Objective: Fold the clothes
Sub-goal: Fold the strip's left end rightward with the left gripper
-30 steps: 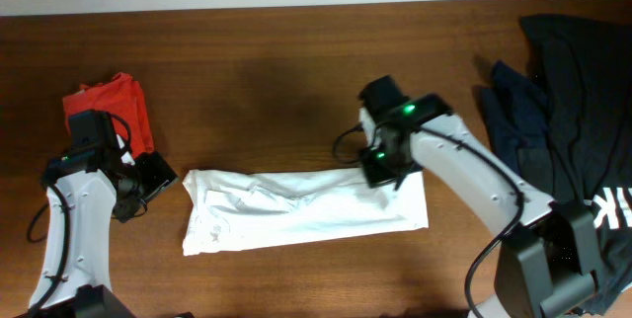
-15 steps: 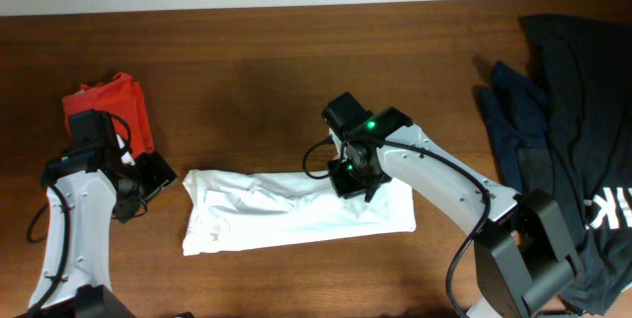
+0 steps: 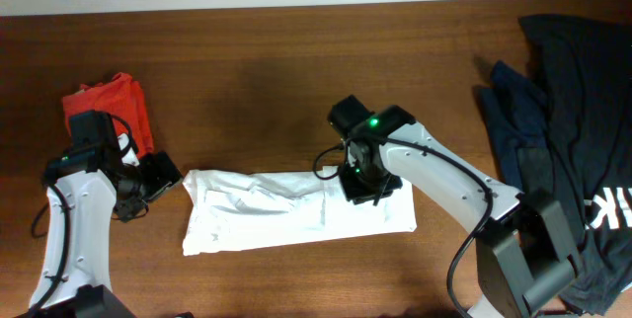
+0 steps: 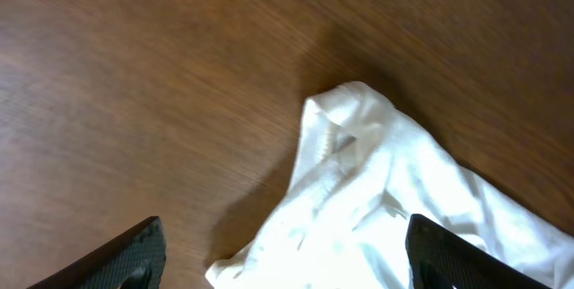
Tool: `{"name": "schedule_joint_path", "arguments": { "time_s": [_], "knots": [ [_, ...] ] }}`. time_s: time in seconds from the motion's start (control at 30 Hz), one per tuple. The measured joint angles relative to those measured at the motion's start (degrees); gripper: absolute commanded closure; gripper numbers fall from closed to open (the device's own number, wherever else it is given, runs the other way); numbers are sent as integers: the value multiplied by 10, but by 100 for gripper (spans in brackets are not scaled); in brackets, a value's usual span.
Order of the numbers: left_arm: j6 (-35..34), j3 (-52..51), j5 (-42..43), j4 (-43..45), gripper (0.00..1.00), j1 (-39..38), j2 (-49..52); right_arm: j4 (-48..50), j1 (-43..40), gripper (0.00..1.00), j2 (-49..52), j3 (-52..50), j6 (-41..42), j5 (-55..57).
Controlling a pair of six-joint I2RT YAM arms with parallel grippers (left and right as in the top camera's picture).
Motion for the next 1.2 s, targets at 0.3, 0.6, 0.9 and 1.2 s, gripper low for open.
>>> {"name": "schedule_joint_path", "arguments": {
  "time_s": [0.3,0.6,0.9,1.2],
  "knots": [
    [108,-10,78,-13,13,0,88,-42,-119,71,0,4,14,43],
    [161,-9,85,-9,28,-32,196,-42,-124,71,0,4,14,52],
    [170,-2,94,-19,100,-69,228,-44,-124,71,0,4,14,54],
    [129,192,-5,-188,100,-4,249,-51,-181,71,0,4,1,79]
  ]
}}
